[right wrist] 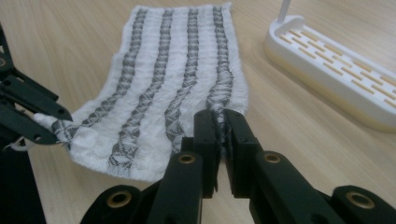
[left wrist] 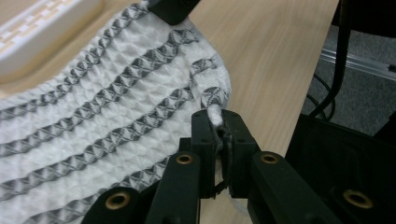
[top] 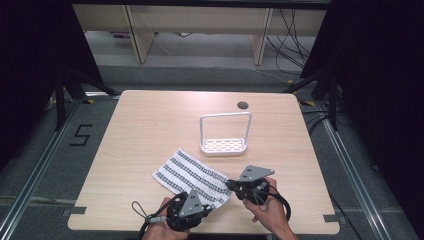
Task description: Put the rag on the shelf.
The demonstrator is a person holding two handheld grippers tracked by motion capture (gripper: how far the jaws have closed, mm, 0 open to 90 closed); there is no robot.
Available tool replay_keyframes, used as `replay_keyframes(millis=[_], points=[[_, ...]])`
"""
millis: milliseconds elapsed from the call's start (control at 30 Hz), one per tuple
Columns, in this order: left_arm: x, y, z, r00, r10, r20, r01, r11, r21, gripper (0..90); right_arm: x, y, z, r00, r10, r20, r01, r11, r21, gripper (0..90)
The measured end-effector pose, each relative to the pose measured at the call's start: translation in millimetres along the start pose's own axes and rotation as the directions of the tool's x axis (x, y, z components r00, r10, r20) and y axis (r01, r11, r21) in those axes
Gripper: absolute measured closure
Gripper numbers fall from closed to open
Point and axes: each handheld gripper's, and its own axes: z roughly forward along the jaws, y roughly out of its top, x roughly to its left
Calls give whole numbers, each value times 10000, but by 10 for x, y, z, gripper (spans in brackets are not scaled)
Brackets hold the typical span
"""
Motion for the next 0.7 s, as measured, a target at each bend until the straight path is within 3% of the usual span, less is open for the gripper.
replay_keyframes(millis=[167, 200, 233, 267, 300, 400, 433, 567, 700], points=[[69, 59, -134, 9993, -371, 84, 374, 9987, -354, 845, -25, 92, -69, 9994, 191, -284, -195, 9997, -116, 851], [97, 84, -177, 9999, -118, 46, 119, 9996, -260, 845, -29, 112, -81, 9993, 232, -282, -235, 9997, -97, 851], [93, 97, -192, 9996, -250, 102, 254, 9990, -368, 845, -34, 140, -96, 9993, 218, -319, -220, 9997, -75, 851], [110, 116, -214, 9999, -118, 92, 121, 9992, -369, 845, -36, 157, -102, 9994, 187, -300, -191, 9998, -116, 852], [94, 144, -239, 9989, -439, 170, 447, 9977, -503, 845, -31, 180, -111, 9993, 234, -298, -239, 9996, -164, 852], [119, 230, -306, 9992, -305, 267, 326, 9960, -830, 845, -18, 279, -165, 9991, 330, -282, -336, 9992, -203, 852], [126, 272, -338, 9990, -324, 296, 351, 9948, -956, 845, -41, 311, -177, 9996, -13, -283, 5, 9996, -297, 852], [179, 450, -492, 9984, -437, 345, 480, 9897, -1347, 845, -58, 501, -345, 9998, 52, -201, -60, 9993, -372, 852], [267, 606, -640, 9995, -256, 186, 282, 9874, -1560, 846, -80, 703, -529, 10000, 35, -84, -41, 9975, -706, 852]])
